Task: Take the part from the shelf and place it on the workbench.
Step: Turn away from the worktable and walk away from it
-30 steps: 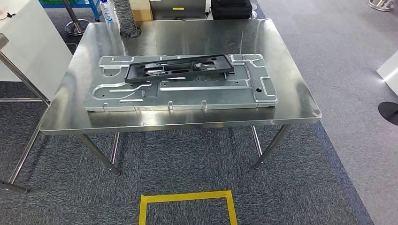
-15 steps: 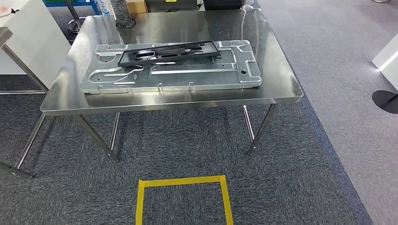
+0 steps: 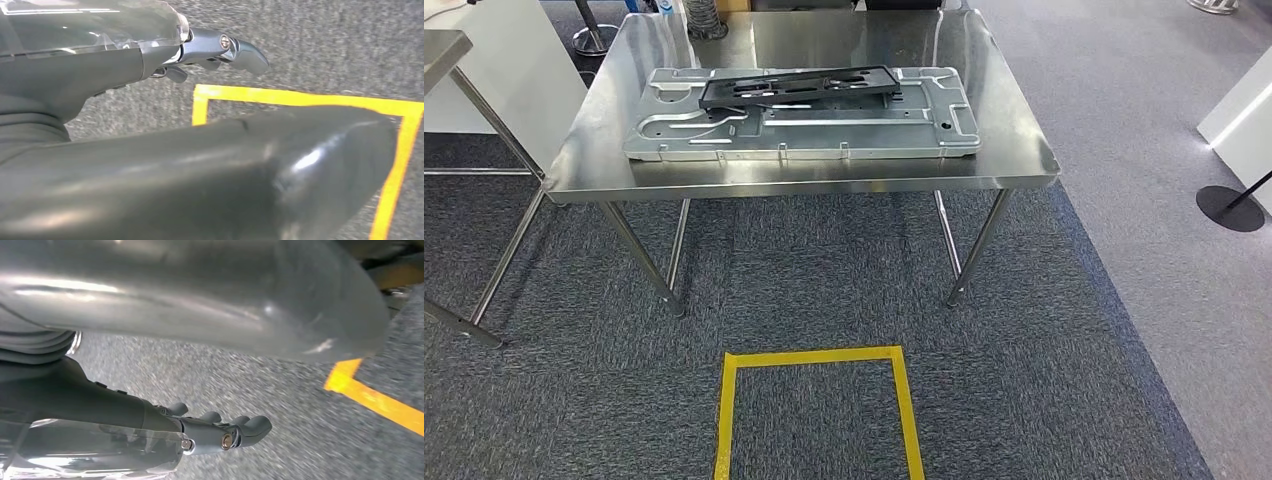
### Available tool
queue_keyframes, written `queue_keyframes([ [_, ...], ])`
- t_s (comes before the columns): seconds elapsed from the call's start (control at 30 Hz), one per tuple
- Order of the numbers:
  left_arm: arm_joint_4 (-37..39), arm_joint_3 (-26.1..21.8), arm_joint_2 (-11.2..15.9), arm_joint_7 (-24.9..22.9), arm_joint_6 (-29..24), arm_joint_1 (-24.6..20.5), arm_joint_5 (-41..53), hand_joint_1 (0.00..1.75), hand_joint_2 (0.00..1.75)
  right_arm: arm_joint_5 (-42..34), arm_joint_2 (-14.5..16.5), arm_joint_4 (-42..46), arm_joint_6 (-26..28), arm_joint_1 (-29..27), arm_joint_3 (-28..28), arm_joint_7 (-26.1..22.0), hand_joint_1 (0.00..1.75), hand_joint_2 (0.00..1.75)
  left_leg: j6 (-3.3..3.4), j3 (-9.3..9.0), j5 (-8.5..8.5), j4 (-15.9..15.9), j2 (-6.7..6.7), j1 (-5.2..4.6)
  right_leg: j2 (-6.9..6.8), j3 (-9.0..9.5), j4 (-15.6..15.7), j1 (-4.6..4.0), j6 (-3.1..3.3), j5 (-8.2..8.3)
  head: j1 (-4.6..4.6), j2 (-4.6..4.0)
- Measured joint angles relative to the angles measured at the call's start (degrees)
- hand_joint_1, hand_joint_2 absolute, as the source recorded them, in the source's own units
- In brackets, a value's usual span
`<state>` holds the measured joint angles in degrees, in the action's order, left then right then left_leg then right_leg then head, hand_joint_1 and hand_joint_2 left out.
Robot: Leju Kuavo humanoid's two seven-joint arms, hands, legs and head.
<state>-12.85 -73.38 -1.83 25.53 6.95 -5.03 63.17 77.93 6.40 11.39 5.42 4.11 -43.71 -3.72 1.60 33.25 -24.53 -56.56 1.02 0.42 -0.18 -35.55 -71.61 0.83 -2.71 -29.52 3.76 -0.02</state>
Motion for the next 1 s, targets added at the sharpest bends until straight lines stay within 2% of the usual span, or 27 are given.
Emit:
queue_keyframes([
  [0.03,0.0,0.03,0.06,-0.01,0.0,0.0,0.01,0.0,0.0,-0.01,0.01,0.01,0.02,0.1,0.0,0.02,0.0,0.0,-0.19,0.89,0.55,-0.37,-0.02,-0.02,0.01,3.56,4.06,-0.03,0.26,0.48,0.01,0.0],
  [0.07,0.0,0.05,0.09,-0.01,0.0,0.01,0.02,0.0,0.0,-0.01,0.01,0.01,0.03,0.23,0.0,0.03,0.0,0.0,-0.44,1.56,1.04,-0.7,-0.04,-0.08,0.03,7.39,9.07,-0.16,0.62,-0.1,0.01,0.0],
  [0.1,0.0,0.05,0.11,-0.01,0.0,0.0,0.03,0.0,0.0,-0.01,0.02,0.01,0.04,0.38,0.0,0.03,0.0,0.0,-0.74,1.96,1.59,-0.92,-0.03,-0.15,0.04,10.32,13.24,-0.32,1.02,-1.14,0.01,0.0],
  [0.13,0.0,0.07,0.15,-0.01,0.0,-0.02,0.03,0.0,0.0,-0.01,0.05,0.01,0.05,0.5,0.0,0.03,0.0,0.0,-1.07,2.18,2.15,-0.98,0.0,-0.17,0.07,12.18,16.14,-0.54,1.44,-2.12,0.01,0.0],
  [0.17,0.0,0.07,0.18,-0.01,0.0,-0.03,0.04,0.0,0.0,-0.01,0.1,0.01,0.05,0.57,0.0,0.03,0.0,0.0,-1.43,2.33,2.74,-0.89,0.04,-0.16,0.07,12.59,17.4,-0.71,1.87,-2.33,0.01,0.0],
  [0.2,0.0,0.07,0.22,-0.02,0.01,-0.03,0.08,0.0,0.0,-0.01,0.19,-0.03,0.03,0.58,0.0,0.03,0.0,0.0,-1.77,2.5,3.11,-0.83,0.04,-0.07,-0.03,12.1,17.44,-0.69,2.35,-1.83,0.01,0.0],
  [0.23,0.0,0.08,0.25,-0.03,0.03,0.05,0.14,0.0,0.0,-0.01,0.27,-0.06,0.0,0.6,0.0,0.06,0.0,0.0,-2.08,2.85,2.51,-1.15,-0.06,0.06,-0.14,11.53,17.49,-0.66,2.85,-1.17,0.01,0.0],
  [0.27,0.0,0.09,0.26,-0.05,0.04,0.18,0.22,0.0,0.0,-0.01,0.33,-0.09,-0.05,0.59,0.0,0.2,0.0,0.0,-2.36,3.4,0.6,-2.38,-0.19,0.14,-0.29,10.82,17.55,-0.58,3.33,-0.4,0.01,0.0],
  [0.3,0.0,0.09,0.27,-0.07,0.06,0.3,0.29,0.0,0.0,-0.01,0.39,-0.13,-0.15,0.54,0.0,0.48,0.0,0.0,-2.59,4.16,-2.4,-4.76,-0.32,0.24,-0.42,9.93,17.6,-0.53,3.7,0.44,0.01,0.0],
  [0.37,0.0,0.1,0.27,-0.09,0.07,0.43,0.37,0.0,0.0,0.03,0.42,-0.13,-0.44,0.43,0.0,1.14,0.0,0.0,-2.99,5.7,-8.55,-11.95,-0.42,0.29,-0.49,7.9,17.5,-0.68,4.01,2.03,0.01,0.0],
  [0.4,0.0,0.1,0.27,-0.09,0.07,0.44,0.37,0.0,0.0,0.05,0.43,-0.13,-0.66,0.39,0.0,1.41,0.0,0.0,-3.13,6.01,-9.7,-15.32,-0.43,0.29,-0.49,6.77,17.36,-0.73,3.98,2.81,0.01,0.0],
  [0.43,0.0,0.1,0.26,-0.09,0.07,0.43,0.38,0.0,0.0,0.11,0.45,-0.13,-0.88,0.37,0.0,1.61,0.0,0.0,-3.21,5.66,-9.2,-17.4,-0.44,0.29,-0.49,5.54,17.1,-0.74,3.88,3.55,0.01,0.0],
  [0.47,0.0,0.1,0.23,-0.09,0.08,0.41,0.39,0.0,0.0,0.17,0.46,-0.13,-1.07,0.34,0.0,1.76,0.0,0.0,-3.24,4.5,-7.58,-17.74,-0.44,0.29,-0.49,4.28,16.7,-0.71,3.74,4.2,0.01,0.0],
  [0.5,0.0,0.11,0.19,-0.08,0.08,0.37,0.4,0.0,0.0,0.23,0.46,-0.13,-1.19,0.31,0.01,1.87,0.0,0.0,-3.22,2.36,-5.69,-16.07,-0.45,0.3,-0.48,3.0,16.16,-0.66,3.54,4.77,0.02,0.0],
  [0.53,0.0,0.11,0.14,-0.05,0.09,0.3,0.4,0.0,0.0,0.33,0.46,-0.13,-1.21,0.3,0.02,1.92,0.0,0.0,-3.15,-0.68,-4.66,-12.68,-0.47,0.33,-0.47,1.88,15.52,-0.62,3.29,5.24,0.02,0.0],
  [0.57,0.0,0.12,0.1,-0.02,0.09,0.19,0.41,0.0,0.0,0.43,0.46,-0.12,-1.2,0.3,0.05,1.9,0.0,0.0,-2.99,-4.12,-4.86,-8.08,-0.53,0.29,-0.44,0.94,14.83,-0.66,3.03,5.59,0.02,0.0],
  [0.6,0.01,0.13,0.05,0.03,0.09,0.05,0.41,0.0,0.0,0.54,0.45,-0.11,-1.2,0.3,0.1,1.82,0.0,0.0,-2.65,-6.96,-5.92,-3.85,-0.59,0.23,-0.44,0.24,14.24,-0.73,2.71,5.97,0.02,0.0],
  [0.63,0.02,0.13,0.01,0.07,0.09,-0.06,0.41,0.0,0.0,0.64,0.44,-0.11,-1.21,0.31,0.15,1.62,0.0,0.0,-2.2,-8.75,-7.07,-0.9,-0.66,0.14,-0.45,-0.2,13.86,-0.8,2.37,6.41,0.02,0.0],
  [0.67,0.04,0.14,-0.05,0.08,0.09,-0.1,0.4,0.0,0.0,0.7,0.42,-0.11,-1.26,0.29,0.18,1.33,0.0,0.0,-1.7,-9.41,-7.71,0.65,-0.69,0.02,-0.45,-0.5,13.71,-0.85,2.01,6.91,0.01,0.0],
  [0.73,0.1,0.13,-0.27,-0.03,0.06,0.03,0.38,0.0,0.0,0.62,0.27,-0.11,-1.65,0.23,0.2,0.55,0.0,0.0,-0.52,-8.58,-7.23,0.79,-0.54,0.06,-0.38,-0.98,13.46,-0.7,1.3,7.25,0.0,0.0],
  [0.77,0.13,0.13,-0.37,-0.13,-0.01,0.08,0.36,0.0,0.0,0.46,0.18,-0.11,-2.0,0.2,0.2,0.21,0.0,0.0,0.02,-8.03,-6.71,0.8,-0.42,0.1,-0.29,-1.41,12.6,-0.6,1.01,6.02,-0.01,0.0],
  [0.8,0.14,0.12,-0.46,-0.28,-0.1,0.1,0.33,0.0,0.0,0.26,0.1,-0.11,-2.47,0.14,0.19,-0.07,0.0,0.0,0.45,-7.35,-6.09,0.88,-0.32,0.15,-0.2,-2.1,10.66,-0.51,0.76,3.68,-0.01,0.0],
  [0.87,0.14,0.12,-0.51,-0.81,-0.39,0.1,0.28,0.0,0.0,-0.42,0.07,-0.13,-3.55,0.06,0.16,-0.57,0.0,0.0,0.83,-5.83,-4.86,0.81,-0.26,0.04,-0.1,-3.8,4.16,-0.43,0.37,-1.99,-0.01,0.0],
  [0.9,0.15,0.12,-0.52,-1.17,-0.5,0.11,0.26,0.0,0.0,-0.89,0.07,-0.13,-4.03,0.01,0.08,-0.82,0.0,0.0,0.85,-5.01,-4.24,0.75,-0.24,-0.05,-0.08,-4.46,0.71,-0.43,0.26,-3.41,-0.01,0.0],
  [0.93,0.15,0.12,-0.54,-1.51,-0.58,0.11,0.26,0.0,0.0,-1.47,0.07,-0.13,-4.42,0.0,-0.1,-1.03,0.0,0.0,0.86,-4.24,-3.67,0.67,-0.21,-0.16,-0.08,-4.58,-1.58,-0.43,0.25,-3.31,-0.01,0.0],
  [0.97,0.15,0.12,-0.55,-1.79,-0.6,0.09,0.26,0.0,0.0,-2.15,0.07,-0.13,-4.78,-0.01,-0.39,-1.18,0.0,0.0,0.85,-3.49,-3.16,0.59,-0.18,-0.28,-0.08,-3.91,-2.17,-0.45,0.37,-2.06,-0.01,0.0],
  [1.0,0.15,0.12,-0.6,-2.03,-0.57,0.07,0.26,0.0,0.0,-2.86,0.05,-0.13,-4.97,-0.01,-0.8,-1.17,0.0,0.0,0.83,-2.85,-2.68,0.52,-0.17,-0.43,-0.08,-2.17,-0.64,-0.54,0.67,-0.36,-0.01,0.0],
])
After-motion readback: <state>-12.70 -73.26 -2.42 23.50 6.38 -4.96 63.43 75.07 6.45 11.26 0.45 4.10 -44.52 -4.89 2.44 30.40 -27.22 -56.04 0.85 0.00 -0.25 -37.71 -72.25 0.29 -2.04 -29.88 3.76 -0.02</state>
